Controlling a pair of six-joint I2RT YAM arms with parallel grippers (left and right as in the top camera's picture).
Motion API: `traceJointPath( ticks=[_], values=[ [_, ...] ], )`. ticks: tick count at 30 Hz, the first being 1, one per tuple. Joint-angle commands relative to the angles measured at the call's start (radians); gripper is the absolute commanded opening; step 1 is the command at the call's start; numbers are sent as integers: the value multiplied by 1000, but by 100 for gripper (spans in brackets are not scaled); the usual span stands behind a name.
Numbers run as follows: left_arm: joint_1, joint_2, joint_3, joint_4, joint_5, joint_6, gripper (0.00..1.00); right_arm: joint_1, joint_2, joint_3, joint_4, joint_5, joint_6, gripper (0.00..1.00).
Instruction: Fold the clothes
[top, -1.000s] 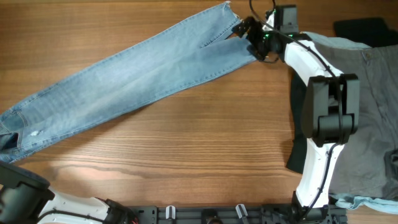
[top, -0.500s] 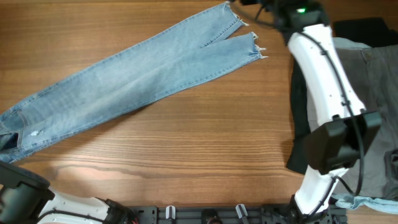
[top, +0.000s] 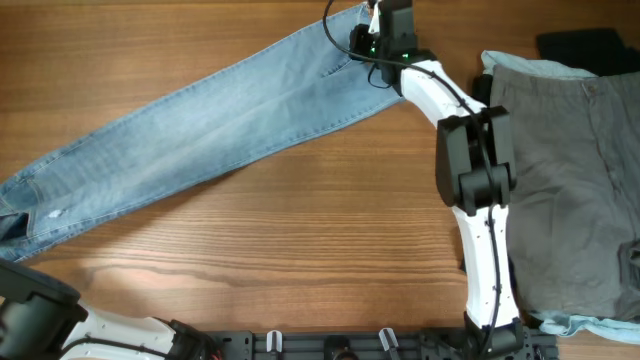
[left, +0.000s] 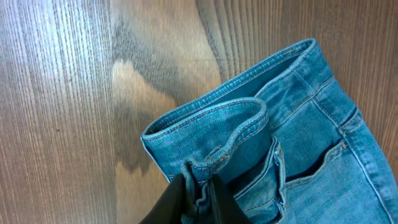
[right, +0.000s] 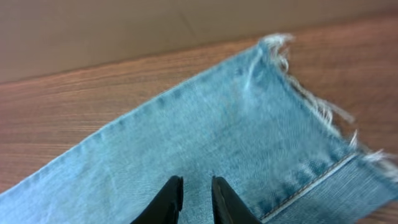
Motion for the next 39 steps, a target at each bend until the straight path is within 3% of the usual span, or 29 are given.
traceJointPath(
  ticks=[1, 4, 8, 13, 20, 25, 28, 32, 33, 39],
  values=[
    [2, 10, 5, 32, -21, -2, 12, 4, 83, 3, 5, -5, 67, 20],
    [-2, 10, 5, 43, -21, -3, 13, 2, 110, 3, -72, 12, 66, 17],
    [-3, 10, 5, 43, -21, -2, 13, -2, 82, 3, -376, 173, 64, 4],
    [-3, 10, 5, 43, -21, 2, 14, -11, -10, 3, -758, 308, 100, 4],
    [-3, 9, 5, 13, -70, 81, 16, -24, -175, 3, -988, 341, 179, 4],
    [-4, 9, 5, 2, -70, 80, 17, -101, -391, 3, -980, 184, 179, 32],
    [-5, 9, 5, -7, -68, 80, 17, -179, -482, 3, -1071, 82, 225, 42],
    [-6, 9, 5, -11, -66, 80, 18, -253, -495, -9, -1262, 63, 218, 41],
    [-8, 9, 5, -11, -66, 80, 18, -263, -496, -31, -1280, 62, 209, 37],
    [-8, 9, 5, -12, -58, 80, 20, -280, -496, -260, -1266, -30, 130, 36]
  ],
)
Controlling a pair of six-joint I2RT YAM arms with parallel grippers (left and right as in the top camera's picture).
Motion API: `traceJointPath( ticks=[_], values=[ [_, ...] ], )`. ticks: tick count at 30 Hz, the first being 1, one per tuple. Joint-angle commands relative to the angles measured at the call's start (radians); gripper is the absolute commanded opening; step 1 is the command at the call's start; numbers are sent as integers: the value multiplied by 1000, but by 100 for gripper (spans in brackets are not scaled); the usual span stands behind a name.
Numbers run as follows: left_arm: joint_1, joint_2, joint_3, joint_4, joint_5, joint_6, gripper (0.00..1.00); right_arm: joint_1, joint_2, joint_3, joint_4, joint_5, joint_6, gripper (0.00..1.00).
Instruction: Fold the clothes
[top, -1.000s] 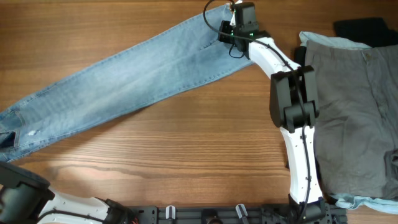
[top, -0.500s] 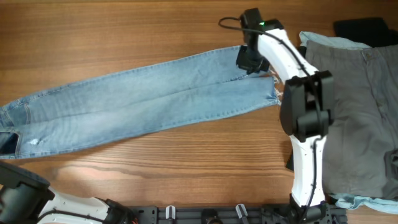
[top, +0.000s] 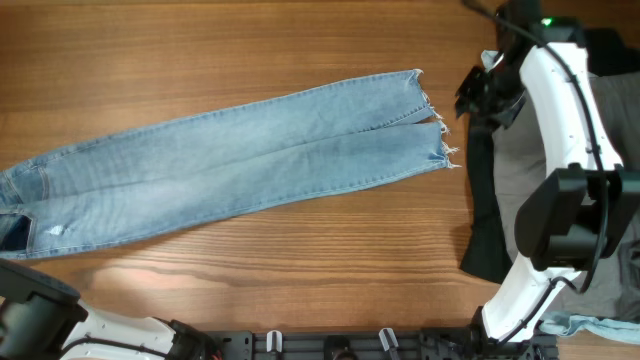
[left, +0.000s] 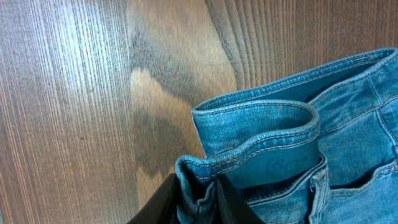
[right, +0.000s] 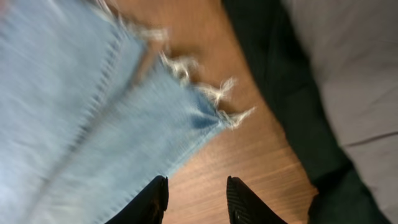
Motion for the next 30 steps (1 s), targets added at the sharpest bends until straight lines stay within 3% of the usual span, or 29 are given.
traceJointPath(
  ticks=[1, 7, 14, 16, 18, 20, 22, 24, 30],
  values=[
    [-8, 9, 5, -2, -5, 11, 20, 0, 23, -149, 41, -91, -45, 37],
    [-8, 9, 5, -3, -5, 11, 23, -26, 23, -385, 253, -225, -73, 50],
    [-8, 9, 5, -14, -2, 11, 25, -26, 23, -475, 475, -196, -31, 50],
    [-8, 9, 5, -20, -2, 11, 25, -26, 23, -489, 480, -160, -24, 46],
    [-8, 9, 5, -25, -2, 11, 25, -26, 23, -496, 477, -152, -21, 28],
    [-8, 9, 5, -25, -2, 11, 25, -26, 23, -496, 473, -152, -23, 21],
    [-8, 9, 5, -26, -2, 11, 25, -26, 23, -496, 468, -152, -26, 22],
    [-8, 9, 5, -27, -2, 11, 25, -26, 23, -496, 468, -151, -26, 29],
    [-8, 9, 5, -27, -2, 11, 26, -48, 7, -496, 487, -163, -60, 29]
  ],
)
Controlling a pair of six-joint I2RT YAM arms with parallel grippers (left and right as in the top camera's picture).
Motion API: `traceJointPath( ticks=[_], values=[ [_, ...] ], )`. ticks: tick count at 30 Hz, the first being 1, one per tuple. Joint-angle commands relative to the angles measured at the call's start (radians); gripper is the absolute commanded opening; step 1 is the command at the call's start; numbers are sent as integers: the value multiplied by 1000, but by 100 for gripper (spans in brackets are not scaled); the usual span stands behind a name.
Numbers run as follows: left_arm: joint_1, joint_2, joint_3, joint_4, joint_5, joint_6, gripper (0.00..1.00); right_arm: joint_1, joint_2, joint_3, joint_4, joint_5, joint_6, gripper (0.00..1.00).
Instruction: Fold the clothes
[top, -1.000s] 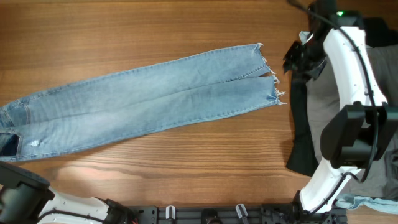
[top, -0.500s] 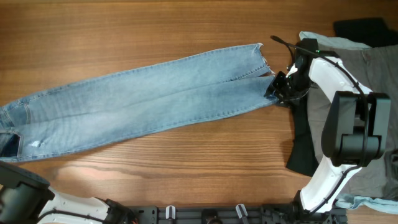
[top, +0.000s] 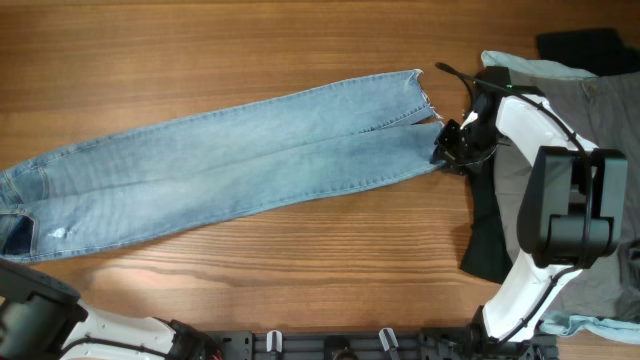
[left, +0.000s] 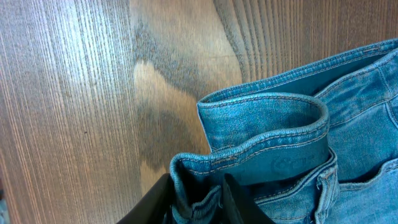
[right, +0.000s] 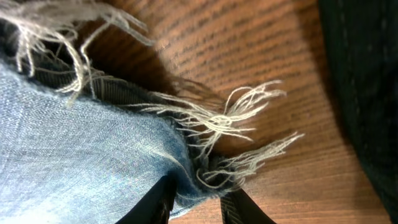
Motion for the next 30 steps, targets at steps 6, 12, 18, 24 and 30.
traceJointPath(
  ticks=[6, 12, 18, 24, 30],
  values=[
    [-8, 9, 5, -5, -2, 8, 26, -45, -74, -12, 67, -106, -193, 37],
    [-8, 9, 5, -4, -2, 8, 26, -54, -73, -84, 78, -77, -206, 29],
    [-8, 9, 5, -4, -2, 8, 26, -59, -73, -175, 153, -75, -190, 22],
    [-8, 9, 5, -3, -2, 8, 26, -59, -74, -171, 189, -75, -198, 7],
    [-8, 9, 5, -6, -2, 8, 26, -59, -151, -47, -39, -74, -242, 4]
  ],
)
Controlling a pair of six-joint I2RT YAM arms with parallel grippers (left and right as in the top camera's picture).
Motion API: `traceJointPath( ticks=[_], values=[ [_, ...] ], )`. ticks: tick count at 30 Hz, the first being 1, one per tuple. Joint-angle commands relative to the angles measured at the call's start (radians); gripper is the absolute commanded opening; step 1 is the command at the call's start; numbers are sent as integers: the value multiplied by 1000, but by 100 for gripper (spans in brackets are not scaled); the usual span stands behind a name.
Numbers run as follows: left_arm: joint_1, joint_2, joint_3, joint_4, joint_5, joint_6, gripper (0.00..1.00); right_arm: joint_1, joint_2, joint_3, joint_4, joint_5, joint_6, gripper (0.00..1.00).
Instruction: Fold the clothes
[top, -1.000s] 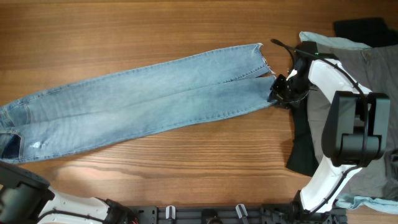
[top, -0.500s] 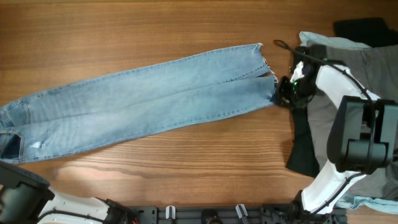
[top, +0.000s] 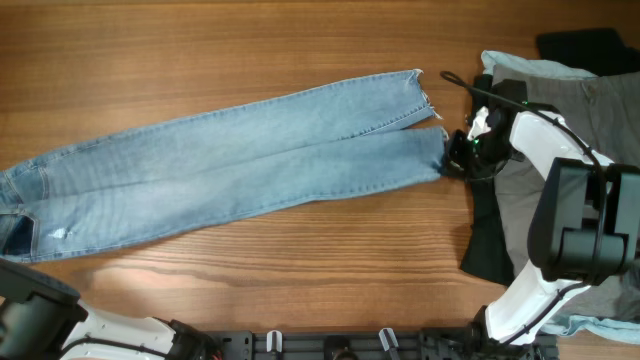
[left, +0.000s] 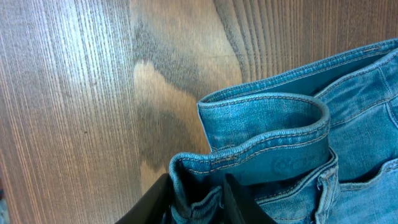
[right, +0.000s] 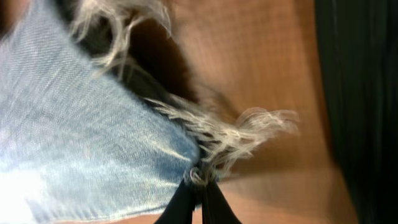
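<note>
Light blue jeans (top: 240, 165) lie flat across the table, waistband at the far left and frayed hems at the right. My right gripper (top: 458, 158) is at the near leg's hem. In the right wrist view the right gripper (right: 199, 183) is shut on the frayed hem corner (right: 217, 140). The left wrist view shows my left gripper (left: 196, 186) shut on a bunched fold of the waistband (left: 267, 118), at the jeans' left end. In the overhead view that gripper is out of frame.
A pile of grey clothes (top: 570, 150) lies at the right, over a pale blue cloth (top: 520, 65). A black garment (top: 490, 240) hangs beside the right arm. A dark item (top: 585, 45) sits in the far right corner. Bare wood (top: 300, 260) lies in front of the jeans.
My right gripper was open around the frayed corner of the near leg's hem and is now shut on it. The left gripper and the jeans lie as before.
First the jeans stretched diagonally, my right gripper holding the leg end at the far edge. Then they lay flatter, the right gripper open beside the pile. It then stood open at the near hem and now grips it. The left held the waistband throughout.
</note>
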Motion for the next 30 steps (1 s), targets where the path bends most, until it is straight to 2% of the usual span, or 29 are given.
traceJointPath(
  ticks=[1, 3, 5, 9, 12, 16, 25, 30],
  values=[
    [-8, 9, 5, -5, -2, 8, 26, 2, -79, 108, -127, 11, -29, 4],
    [-7, 9, 6, -9, -2, 9, 25, 2, -102, 198, -222, -21, -26, 4],
    [-7, 9, 9, -8, -2, 8, 23, 2, -107, 260, -227, -91, 19, 4],
    [-8, 9, 9, 10, 19, 8, 14, 4, -106, 282, -100, -166, 205, 4],
    [-8, 9, 9, 33, 51, 3, 4, 15, -100, 281, -6, -166, 303, 4],
    [-8, 9, 9, 72, 82, -4, 4, 45, -90, 281, 135, -161, 380, 4],
    [-13, 9, 9, 99, 122, -22, 4, 83, 14, 281, 221, -112, 426, 5],
    [-42, 9, 8, 119, 125, -22, 5, 99, 109, 281, 351, -112, 471, 4]
  ],
)
